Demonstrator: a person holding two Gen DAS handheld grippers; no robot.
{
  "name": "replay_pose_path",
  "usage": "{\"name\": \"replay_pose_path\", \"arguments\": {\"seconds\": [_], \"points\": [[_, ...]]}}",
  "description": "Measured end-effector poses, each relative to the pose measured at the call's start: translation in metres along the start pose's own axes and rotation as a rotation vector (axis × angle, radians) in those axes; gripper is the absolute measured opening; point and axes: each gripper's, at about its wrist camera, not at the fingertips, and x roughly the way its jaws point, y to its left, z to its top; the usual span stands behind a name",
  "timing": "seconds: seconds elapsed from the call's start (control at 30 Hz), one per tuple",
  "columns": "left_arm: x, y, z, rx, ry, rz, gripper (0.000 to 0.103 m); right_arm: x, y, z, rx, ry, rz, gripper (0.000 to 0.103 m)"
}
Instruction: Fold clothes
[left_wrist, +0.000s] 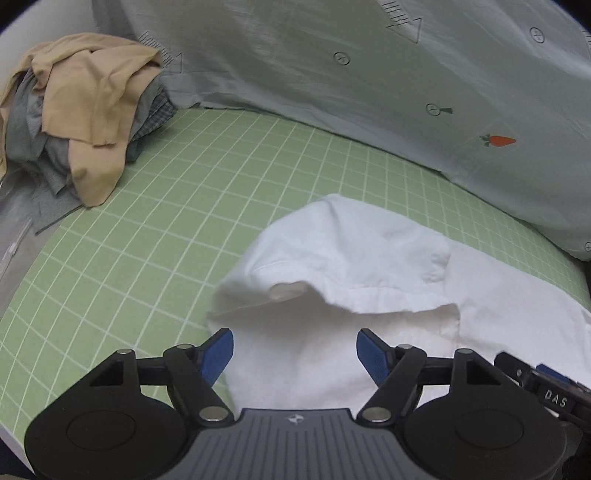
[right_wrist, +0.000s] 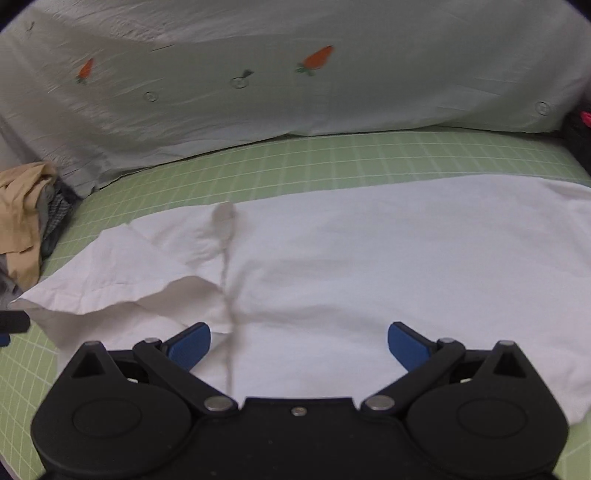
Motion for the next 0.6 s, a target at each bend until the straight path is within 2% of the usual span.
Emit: {"name": "replay_pose_path", "arguments": {"seconds": [0.17, 0.3, 0.43, 0.5, 0.6], "points": [[0.014, 0.033, -0.003, 0.006, 0.090, 0.013, 0.076, 0.023, 0.060, -0.004, -0.045, 0.037, 0.062, 0.102], [0.023, 0.046, 0.003, 0.034, 0.102, -0.006, 0.077, 0.035, 0.092, -0.009, -0.079, 0.050, 0.097, 0.102], [0.032, 0.051, 0.015, 0.065, 0.106, -0.027, 0.078, 0.047, 0.108, -0.007, -0.103, 0.058, 0.090, 0.099], [0.039, 0.051, 0.021, 0.080, 0.121, -0.039, 0.082, 0.056, 0.113, -0.003, -0.112, 0.064, 0.079, 0.099], [0.054, 0.051, 0.026, 0.093, 0.157, -0.044, 0.082, 0.067, 0.117, 0.003, -0.123, 0.079, 0.065, 0.099]]}}
